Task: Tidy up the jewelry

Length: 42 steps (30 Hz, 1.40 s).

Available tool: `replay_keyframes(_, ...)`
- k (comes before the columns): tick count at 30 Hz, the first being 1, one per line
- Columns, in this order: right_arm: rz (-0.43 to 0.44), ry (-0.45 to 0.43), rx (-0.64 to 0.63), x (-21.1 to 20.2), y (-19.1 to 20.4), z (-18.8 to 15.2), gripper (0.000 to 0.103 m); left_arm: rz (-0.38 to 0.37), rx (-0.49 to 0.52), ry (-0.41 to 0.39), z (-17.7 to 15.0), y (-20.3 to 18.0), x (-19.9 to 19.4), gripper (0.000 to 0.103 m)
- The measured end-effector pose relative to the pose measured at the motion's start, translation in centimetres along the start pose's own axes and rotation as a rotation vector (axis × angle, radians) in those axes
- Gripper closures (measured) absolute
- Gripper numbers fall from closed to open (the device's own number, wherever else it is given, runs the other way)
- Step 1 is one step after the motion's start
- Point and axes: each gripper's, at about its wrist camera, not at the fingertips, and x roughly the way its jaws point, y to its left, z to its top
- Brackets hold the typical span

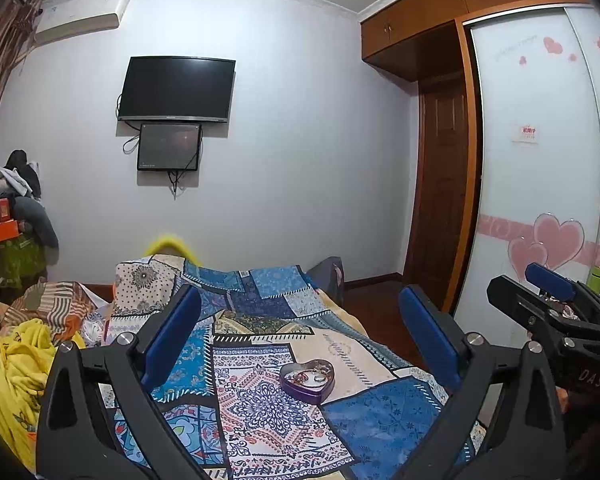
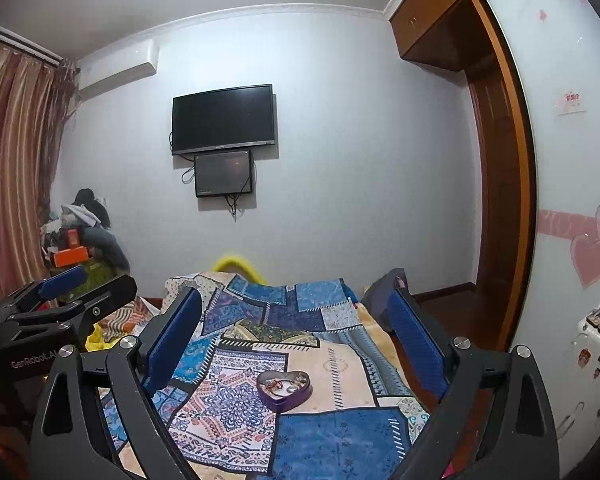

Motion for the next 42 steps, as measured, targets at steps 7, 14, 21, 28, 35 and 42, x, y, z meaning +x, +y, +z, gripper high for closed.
replay_keyframes(7, 0.006, 0.019, -0.002, 0.1, 0.0, -0.1, 0.010, 0.002, -0.007, 0.014, -0.1, 0.2, 0.4, 0.003)
replay_keyframes(14, 0.010, 0.025, 0.004, 0.0, -0.1, 0.1, 0.010, 0.011, -0.007, 0.020, -0.2, 0.3, 0.7, 0.003)
replay_keyframes(21, 0.013, 0.028, 0.008, -0.1, -0.2, 0.2, 0.010, 0.006, -0.014, 0.024, -0.3, 0.4, 0.8, 0.003)
replay_keyframes(28, 0.016, 0.033, 0.012, -0.2, -0.3, 0.3, 0.010, 0.004, -0.006, 0.029, -0.4, 0.3, 0.9, 0.003)
replay_keyframes(35, 0.016, 0.033, 0.013, -0.1, -0.4, 0.3, 0.010, -0.006, -0.014, 0.033, -0.5, 0.4, 0.9, 0.003)
replay_keyframes(42, 0.014, 0.037, 0.015, 0.0, -0.4, 0.2, 0.010, -0.012, -0.023, 0.046, -0.6, 0.4, 1.1, 0.003)
